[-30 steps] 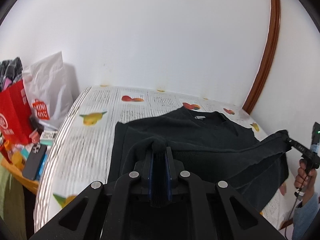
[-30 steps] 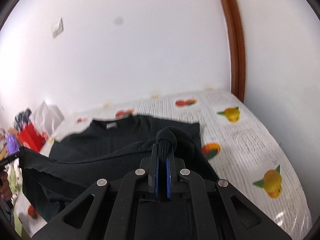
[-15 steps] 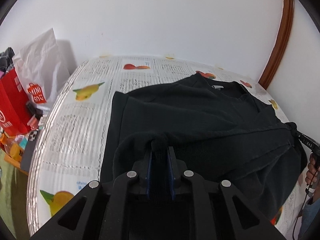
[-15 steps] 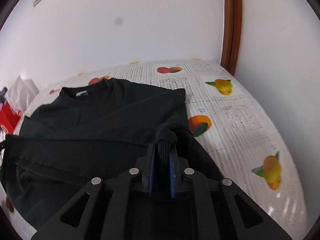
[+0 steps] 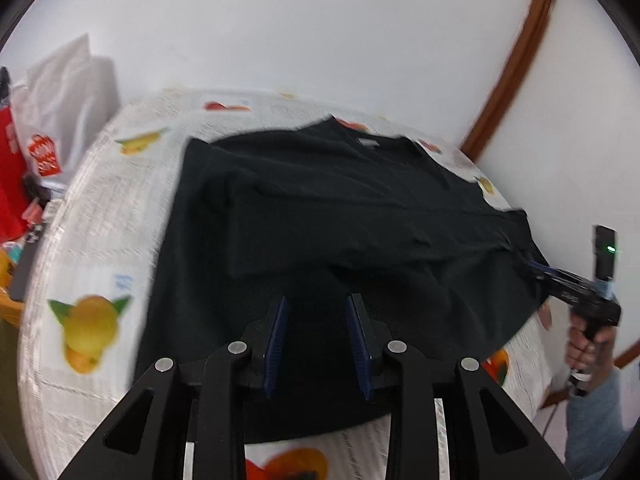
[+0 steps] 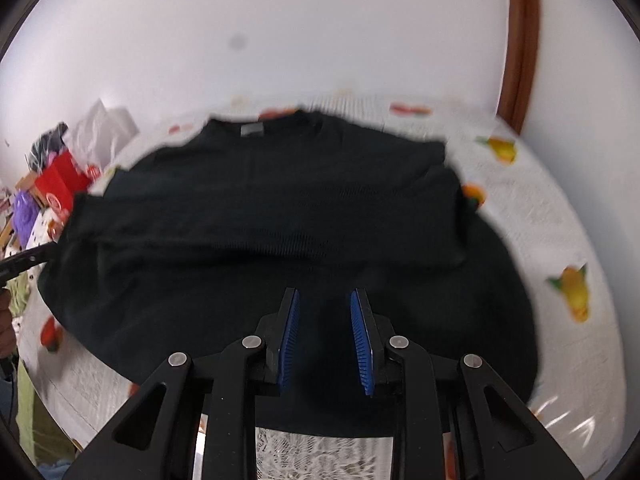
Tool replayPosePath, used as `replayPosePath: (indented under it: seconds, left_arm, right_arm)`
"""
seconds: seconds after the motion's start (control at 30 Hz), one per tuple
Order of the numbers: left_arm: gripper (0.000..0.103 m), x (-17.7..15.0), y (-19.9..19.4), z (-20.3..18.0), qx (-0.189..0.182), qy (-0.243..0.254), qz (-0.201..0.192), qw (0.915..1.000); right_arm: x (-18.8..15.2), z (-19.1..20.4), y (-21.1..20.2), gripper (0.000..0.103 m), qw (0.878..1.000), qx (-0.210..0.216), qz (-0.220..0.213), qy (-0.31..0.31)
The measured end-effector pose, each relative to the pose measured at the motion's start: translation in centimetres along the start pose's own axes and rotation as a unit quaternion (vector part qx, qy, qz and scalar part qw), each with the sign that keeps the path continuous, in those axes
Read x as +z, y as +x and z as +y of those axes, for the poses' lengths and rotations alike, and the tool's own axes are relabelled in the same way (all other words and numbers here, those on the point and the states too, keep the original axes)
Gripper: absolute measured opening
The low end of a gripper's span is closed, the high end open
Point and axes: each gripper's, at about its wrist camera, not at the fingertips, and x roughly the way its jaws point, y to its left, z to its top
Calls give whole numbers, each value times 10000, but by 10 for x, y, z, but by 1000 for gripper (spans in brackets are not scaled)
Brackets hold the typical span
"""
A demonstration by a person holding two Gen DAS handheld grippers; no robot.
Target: Fold small clothes
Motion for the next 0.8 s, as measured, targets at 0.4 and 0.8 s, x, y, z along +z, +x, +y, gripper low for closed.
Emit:
replayPosePath:
  seconds: [0.4, 0.8]
  left_arm:
    - [29, 20, 56, -34, 738, 641, 319, 9947]
    - [29, 82, 78, -11, 815, 381, -5, 9959]
  right_arm:
    - [12, 12, 34, 25, 9985, -472, 269, -75]
    - [83, -8, 66, 20, 9986, -274, -88, 443]
